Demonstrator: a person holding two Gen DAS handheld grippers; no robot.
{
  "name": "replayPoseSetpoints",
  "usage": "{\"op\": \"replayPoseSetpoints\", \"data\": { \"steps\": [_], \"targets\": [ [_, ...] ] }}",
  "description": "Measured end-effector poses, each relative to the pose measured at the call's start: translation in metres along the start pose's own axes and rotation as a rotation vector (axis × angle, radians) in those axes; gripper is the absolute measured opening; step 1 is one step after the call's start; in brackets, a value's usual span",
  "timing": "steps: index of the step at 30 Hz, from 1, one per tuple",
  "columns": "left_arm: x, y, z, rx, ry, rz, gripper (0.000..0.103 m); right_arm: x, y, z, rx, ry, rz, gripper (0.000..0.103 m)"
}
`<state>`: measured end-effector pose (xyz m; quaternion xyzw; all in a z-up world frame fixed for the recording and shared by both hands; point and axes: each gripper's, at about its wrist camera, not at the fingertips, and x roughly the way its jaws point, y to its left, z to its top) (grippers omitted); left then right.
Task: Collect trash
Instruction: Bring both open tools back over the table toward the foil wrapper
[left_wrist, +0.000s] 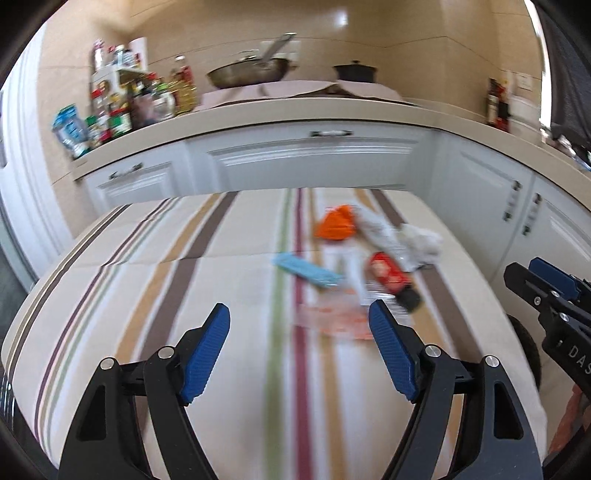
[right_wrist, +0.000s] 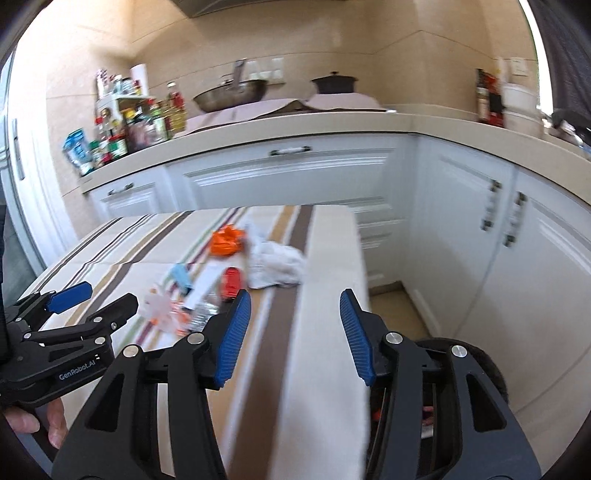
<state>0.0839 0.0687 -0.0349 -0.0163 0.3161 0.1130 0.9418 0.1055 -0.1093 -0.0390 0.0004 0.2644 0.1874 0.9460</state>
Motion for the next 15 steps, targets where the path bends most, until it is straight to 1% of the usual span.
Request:
{"op": "replayPoseSetpoints", "data": {
  "steps": [7,12,13,14,15],
  "targets": [
    [0.007,0.040,-0.003,-0.055,0.021,0.042,0.075,0.026,0.042,0.002,-0.059,0.073,0.058,0.049],
    [0.011,0.051,-0.007,-0.066,0.037,0.042,0.075,0.042,0.062,-0.003,-0.098,0.144,0.078,0.048],
    [0.013,0.053,-0.007,-0.067,0.038,0.041,0.075,0.045,0.065,-0.004,-0.104,0.157,0.080,0.047],
    [0.014,0.055,-0.008,-0.067,0.041,0.040,0.075,0.048,0.068,-0.005,-0.109,0.175,0.083,0.042],
    [0.014,0.056,-0.008,-0.067,0.043,0.041,0.075,0.051,0.070,-0.006,-0.113,0.186,0.081,0.039]
  ]
}}
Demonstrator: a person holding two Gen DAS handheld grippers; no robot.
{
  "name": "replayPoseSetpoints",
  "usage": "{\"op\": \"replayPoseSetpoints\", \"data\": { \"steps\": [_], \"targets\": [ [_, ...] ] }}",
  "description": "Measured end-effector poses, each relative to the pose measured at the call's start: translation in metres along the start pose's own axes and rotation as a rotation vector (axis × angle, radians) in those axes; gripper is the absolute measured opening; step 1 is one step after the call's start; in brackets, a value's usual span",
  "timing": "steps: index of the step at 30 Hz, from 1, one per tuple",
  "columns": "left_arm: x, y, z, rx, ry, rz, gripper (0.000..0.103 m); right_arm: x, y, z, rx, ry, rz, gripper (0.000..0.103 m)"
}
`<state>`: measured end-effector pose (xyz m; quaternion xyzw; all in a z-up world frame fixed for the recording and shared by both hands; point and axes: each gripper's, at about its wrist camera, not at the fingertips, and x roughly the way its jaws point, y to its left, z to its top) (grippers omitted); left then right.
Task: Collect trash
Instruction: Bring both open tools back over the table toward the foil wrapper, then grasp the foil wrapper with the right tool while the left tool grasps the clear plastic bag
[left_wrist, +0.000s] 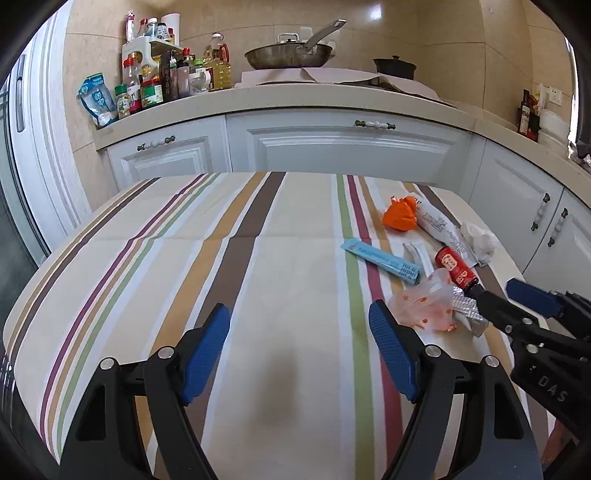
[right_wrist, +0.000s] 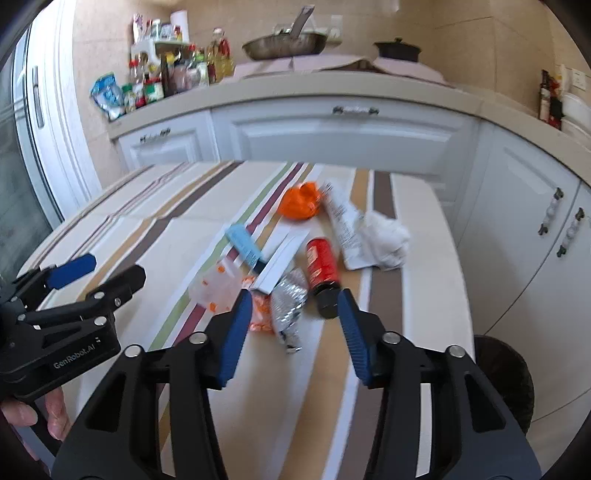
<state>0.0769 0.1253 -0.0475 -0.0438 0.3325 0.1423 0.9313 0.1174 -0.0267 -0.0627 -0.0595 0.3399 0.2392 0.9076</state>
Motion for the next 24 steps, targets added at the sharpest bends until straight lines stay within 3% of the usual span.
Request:
{"op": "replayPoseSetpoints", "data": {
  "steps": [6,8,9,17,19,21,24],
  "targets": [
    [0.005,0.010,-0.003,-0.003,0.019,0.010,0.075,0.012,0.003,-0.001,0.002,0.053,-0.007,0.029],
    [0.008,0.013,-0.005,-0.007,0.030,0.014,0.075,0.016,0.004,-0.001,-0.001,0.069,-0.003,0.016],
    [0.010,0.015,-0.005,-0.007,0.039,0.016,0.075,0.017,0.004,-0.001,-0.003,0.078,0.000,0.015],
    [0.012,0.013,-0.009,0.001,0.058,0.009,0.075,0.016,0.004,-0.002,0.003,0.077,0.001,0.014],
    [0.011,0.011,-0.009,0.005,0.058,0.008,0.075,0.017,0.003,-0.002,0.011,0.083,0.009,0.017],
    [0.012,0.010,-0.009,0.003,0.062,0.003,0.076,0.019,0.003,-0.003,0.013,0.092,0.003,0.026],
    [0.012,0.008,-0.009,0.004,0.063,-0.004,0.076,0.019,0.003,-0.003,0.009,0.090,0.006,0.023]
  ]
}}
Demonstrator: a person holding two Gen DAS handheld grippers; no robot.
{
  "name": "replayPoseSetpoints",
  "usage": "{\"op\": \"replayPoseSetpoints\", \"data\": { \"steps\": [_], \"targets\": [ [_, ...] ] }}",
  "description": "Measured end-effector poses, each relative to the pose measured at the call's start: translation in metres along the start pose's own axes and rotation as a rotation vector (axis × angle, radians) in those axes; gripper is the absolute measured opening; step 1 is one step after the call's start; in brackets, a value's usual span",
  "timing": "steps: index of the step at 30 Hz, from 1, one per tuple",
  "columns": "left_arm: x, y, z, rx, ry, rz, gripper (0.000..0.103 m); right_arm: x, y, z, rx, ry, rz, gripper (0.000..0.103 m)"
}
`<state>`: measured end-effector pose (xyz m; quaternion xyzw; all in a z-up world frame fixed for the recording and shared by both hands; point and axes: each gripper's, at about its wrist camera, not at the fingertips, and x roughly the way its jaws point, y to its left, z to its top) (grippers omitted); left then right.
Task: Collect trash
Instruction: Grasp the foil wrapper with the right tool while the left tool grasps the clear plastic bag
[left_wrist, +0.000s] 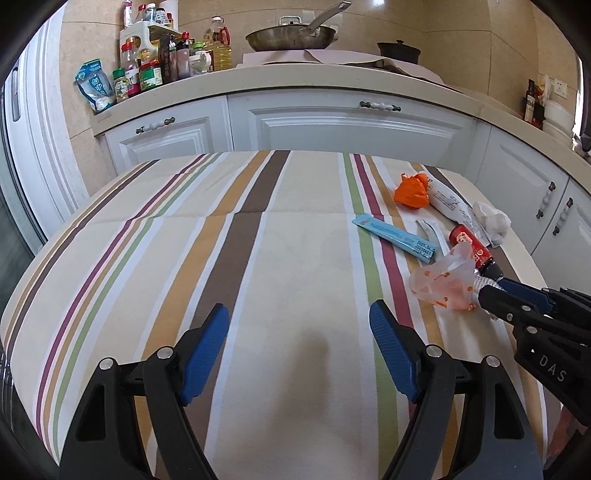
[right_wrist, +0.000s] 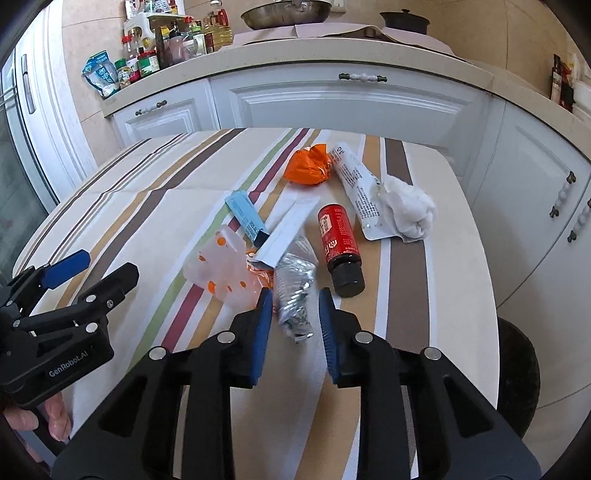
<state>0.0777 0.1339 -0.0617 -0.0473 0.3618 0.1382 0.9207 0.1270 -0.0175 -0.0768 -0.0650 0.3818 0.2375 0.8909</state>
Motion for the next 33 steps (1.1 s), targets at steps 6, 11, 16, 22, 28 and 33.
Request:
{"op": "replayPoseSetpoints", "data": {
  "steps": [6,11,16,22,28,33],
  "targets": [
    [-0.001,-0.006,-0.001,0.010,0.003,-0.015,0.076,-0.005,0.001,0.000,-0.008,-0.026,0.007,0.016],
    [-0.002,-0.014,-0.001,0.012,0.009,-0.037,0.076,-0.020,0.002,-0.001,-0.022,-0.070,0.004,0.016],
    [-0.004,-0.028,-0.001,0.031,0.011,-0.060,0.077,-0.038,-0.004,-0.004,-0.015,-0.117,0.002,0.016],
    [-0.004,-0.049,0.002,0.052,0.020,-0.096,0.079,-0.057,-0.023,-0.010,0.014,-0.158,-0.005,0.016],
    [-0.001,-0.073,0.007,0.068,0.023,-0.115,0.080,-0.073,-0.048,-0.016,0.047,-0.196,-0.026,0.016],
    [0.009,-0.083,0.013,0.063,0.034,-0.115,0.080,-0.073,-0.064,-0.022,0.076,-0.200,-0.034,0.016]
  ]
}}
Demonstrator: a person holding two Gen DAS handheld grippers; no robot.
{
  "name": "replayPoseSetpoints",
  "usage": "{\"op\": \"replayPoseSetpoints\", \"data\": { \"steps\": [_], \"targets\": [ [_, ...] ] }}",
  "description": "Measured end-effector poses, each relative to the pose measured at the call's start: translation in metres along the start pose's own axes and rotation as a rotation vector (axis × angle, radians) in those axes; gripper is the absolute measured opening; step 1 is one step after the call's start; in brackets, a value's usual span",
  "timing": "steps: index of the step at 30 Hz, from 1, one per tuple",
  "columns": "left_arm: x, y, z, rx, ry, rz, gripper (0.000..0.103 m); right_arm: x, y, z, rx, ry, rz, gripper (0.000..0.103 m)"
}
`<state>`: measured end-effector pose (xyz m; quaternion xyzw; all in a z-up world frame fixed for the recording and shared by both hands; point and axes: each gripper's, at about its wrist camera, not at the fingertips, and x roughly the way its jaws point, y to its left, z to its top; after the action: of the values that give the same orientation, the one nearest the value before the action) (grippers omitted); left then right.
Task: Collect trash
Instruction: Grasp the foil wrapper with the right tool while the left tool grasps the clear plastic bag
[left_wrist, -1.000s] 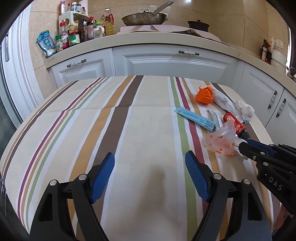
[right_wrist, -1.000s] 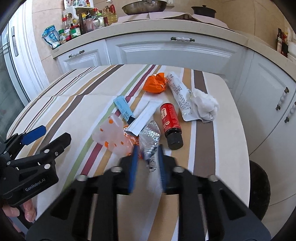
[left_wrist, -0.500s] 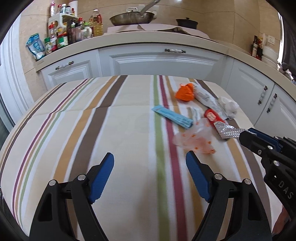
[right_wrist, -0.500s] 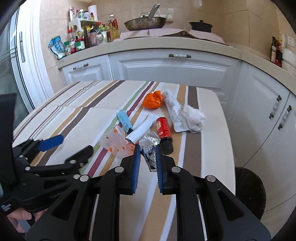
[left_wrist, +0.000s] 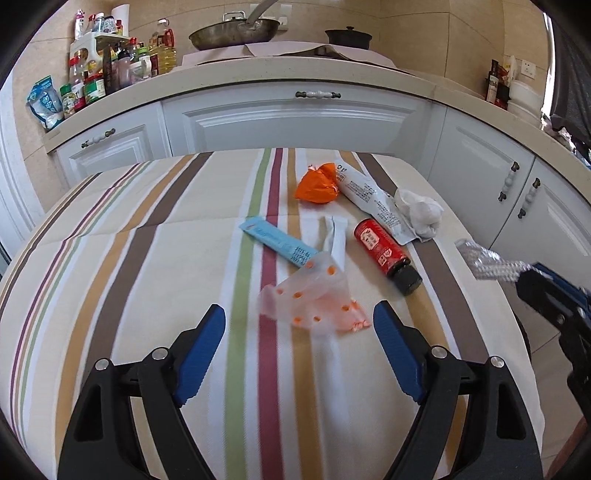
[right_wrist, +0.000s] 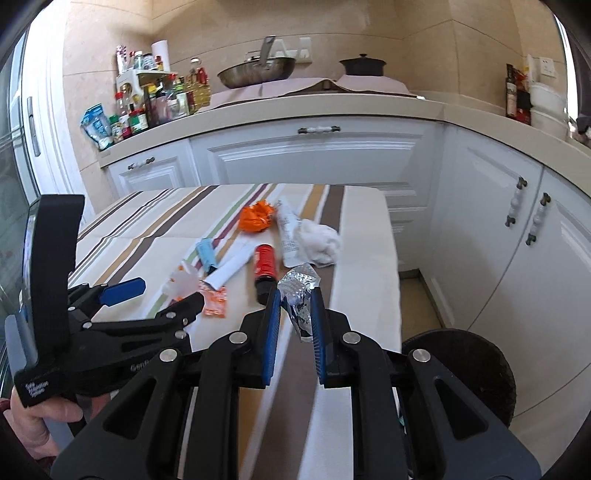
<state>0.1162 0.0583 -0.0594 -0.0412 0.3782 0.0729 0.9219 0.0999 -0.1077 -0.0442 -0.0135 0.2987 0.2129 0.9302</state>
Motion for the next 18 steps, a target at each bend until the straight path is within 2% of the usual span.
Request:
{"op": "replayPoseSetpoints", "data": {
  "steps": [4,6,8,10,15,18],
  "targets": [
    [0.005,-0.001,0.005,-0.019,0.005,-0.014,0.077,0.004,-0.007,-0.002,0.016,0.003,0.001,0.016],
    [0.009,0.000,0.006,-0.021,0.020,-0.022,0.062,0.005,-0.010,-0.002,0.019,0.004,0.003,0.016],
    [0.012,0.001,0.005,-0.017,0.040,-0.031,0.053,0.005,-0.010,-0.002,0.019,0.005,0.003,0.016],
    [0.013,0.002,0.005,-0.019,0.049,-0.045,0.049,0.005,-0.010,-0.002,0.019,0.005,0.003,0.016],
    [0.005,-0.002,0.004,0.020,0.017,-0.044,0.030,0.006,-0.010,-0.004,0.017,0.006,0.005,0.016],
    [0.001,-0.002,0.002,0.035,0.010,-0.054,0.025,0.005,-0.008,-0.004,0.014,0.002,0.004,0.016]
  ]
}}
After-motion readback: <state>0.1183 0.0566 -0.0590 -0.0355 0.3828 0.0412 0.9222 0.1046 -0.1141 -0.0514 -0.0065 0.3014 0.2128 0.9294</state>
